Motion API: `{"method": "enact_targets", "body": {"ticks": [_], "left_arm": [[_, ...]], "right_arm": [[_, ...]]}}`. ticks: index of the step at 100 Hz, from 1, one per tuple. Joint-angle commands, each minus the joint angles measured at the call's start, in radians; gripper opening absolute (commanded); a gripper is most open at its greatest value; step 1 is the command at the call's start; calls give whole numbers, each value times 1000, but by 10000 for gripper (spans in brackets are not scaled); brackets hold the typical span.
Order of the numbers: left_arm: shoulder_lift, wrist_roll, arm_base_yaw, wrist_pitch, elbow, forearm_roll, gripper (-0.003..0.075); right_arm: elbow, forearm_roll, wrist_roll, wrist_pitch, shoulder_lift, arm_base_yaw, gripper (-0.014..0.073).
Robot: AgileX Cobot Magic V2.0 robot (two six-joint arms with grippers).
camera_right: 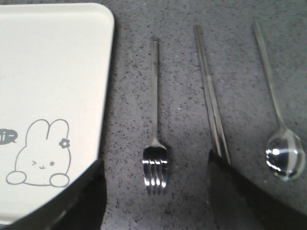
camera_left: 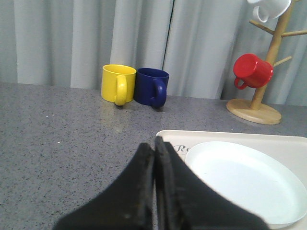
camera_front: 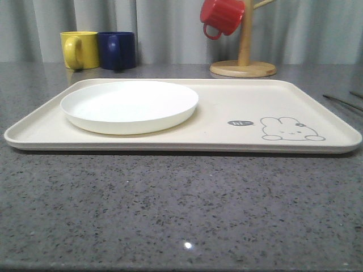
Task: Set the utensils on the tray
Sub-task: 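Grasp the silver fork with the right gripper and lift it, then lower the fork onto the tray beside the plate and release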
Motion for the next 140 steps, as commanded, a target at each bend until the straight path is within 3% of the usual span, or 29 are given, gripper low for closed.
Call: {"method": "enact_targets", "body": {"ticks": [1,54,89,111,132,140], "left_arm": [[6,-5,-6,-78,-25,-2,-18],[6,-5,-6,-78,-25,-2,-18],[6,-5,-6,-78,-25,-2,-18],[6,-5,-6,-78,-25,-2,-18],[6,-5,-6,-78,-25,-2,-18],[6,-5,-6,-78,-25,-2,-18]], "right_arm": [[-92,10,-29,-49,81,16,463],[-253,-3,-36,-31,470,16,451],[-253,-4,-36,-31,535,16,300],[-269,-1,-36,-13,535,16,-22],[-364,14,-29,88,494,44,-32],[-397,14,31,112,463,79,-32]]}}
